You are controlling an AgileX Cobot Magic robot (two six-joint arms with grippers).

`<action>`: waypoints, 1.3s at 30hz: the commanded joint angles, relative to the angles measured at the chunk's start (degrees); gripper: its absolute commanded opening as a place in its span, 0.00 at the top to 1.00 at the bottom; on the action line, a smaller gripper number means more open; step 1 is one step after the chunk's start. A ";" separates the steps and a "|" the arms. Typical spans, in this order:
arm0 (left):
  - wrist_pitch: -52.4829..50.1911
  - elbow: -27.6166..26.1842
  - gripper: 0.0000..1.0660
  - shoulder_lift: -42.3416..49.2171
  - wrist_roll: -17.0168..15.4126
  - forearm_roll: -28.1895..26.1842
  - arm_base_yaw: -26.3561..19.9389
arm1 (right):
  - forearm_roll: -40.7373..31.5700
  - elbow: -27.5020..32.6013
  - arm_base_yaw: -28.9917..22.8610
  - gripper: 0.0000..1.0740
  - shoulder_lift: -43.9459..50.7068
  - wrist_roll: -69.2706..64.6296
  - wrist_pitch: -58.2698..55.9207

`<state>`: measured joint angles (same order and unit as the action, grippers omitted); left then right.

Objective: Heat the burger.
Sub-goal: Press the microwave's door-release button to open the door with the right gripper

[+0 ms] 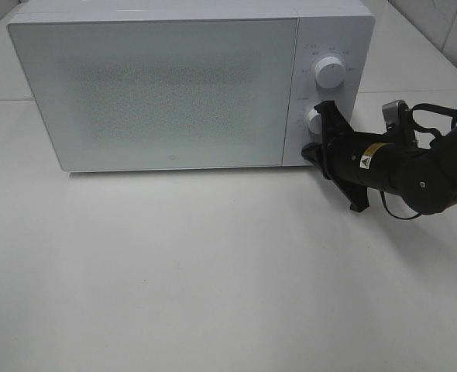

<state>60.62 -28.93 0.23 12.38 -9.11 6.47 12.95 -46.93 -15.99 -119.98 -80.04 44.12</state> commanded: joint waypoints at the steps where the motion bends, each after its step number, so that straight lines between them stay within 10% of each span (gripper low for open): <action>1: -0.74 0.00 1.00 1.20 -0.34 0.06 -0.06 | -3.15 -3.61 0.52 1.00 0.46 1.43 5.96; 39: -0.74 0.00 1.00 1.20 -0.34 0.06 -0.06 | -4.41 -5.79 0.52 1.00 0.46 0.69 6.47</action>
<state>60.62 -28.93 0.23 12.38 -9.11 6.47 11.92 -48.87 -16.21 -120.66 -79.30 41.71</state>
